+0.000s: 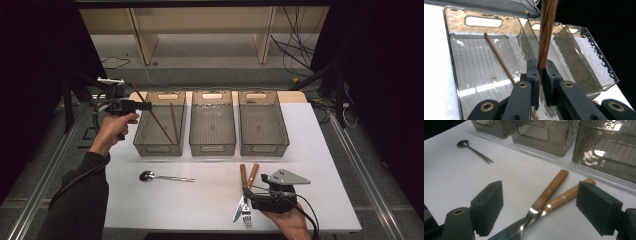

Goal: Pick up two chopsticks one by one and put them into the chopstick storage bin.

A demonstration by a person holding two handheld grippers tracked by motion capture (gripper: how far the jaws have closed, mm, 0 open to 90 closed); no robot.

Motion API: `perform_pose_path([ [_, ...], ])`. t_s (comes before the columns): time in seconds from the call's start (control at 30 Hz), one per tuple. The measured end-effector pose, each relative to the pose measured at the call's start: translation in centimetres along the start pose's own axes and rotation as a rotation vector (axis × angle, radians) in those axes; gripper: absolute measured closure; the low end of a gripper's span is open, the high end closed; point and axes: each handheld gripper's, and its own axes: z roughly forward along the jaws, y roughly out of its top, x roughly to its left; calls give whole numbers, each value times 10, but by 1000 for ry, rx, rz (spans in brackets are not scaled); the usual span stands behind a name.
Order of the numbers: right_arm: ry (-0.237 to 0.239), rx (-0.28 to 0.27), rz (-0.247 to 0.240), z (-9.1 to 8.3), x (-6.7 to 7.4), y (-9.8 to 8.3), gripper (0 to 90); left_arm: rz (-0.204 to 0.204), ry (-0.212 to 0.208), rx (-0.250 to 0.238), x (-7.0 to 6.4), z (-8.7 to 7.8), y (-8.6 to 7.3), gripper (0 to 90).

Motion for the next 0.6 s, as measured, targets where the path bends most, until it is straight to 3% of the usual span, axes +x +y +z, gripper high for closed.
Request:
perform_pose_path([
  [0.6, 2, 4, -5, 0, 0, -1, 226, 7, 2, 89, -5, 33, -6, 838],
])
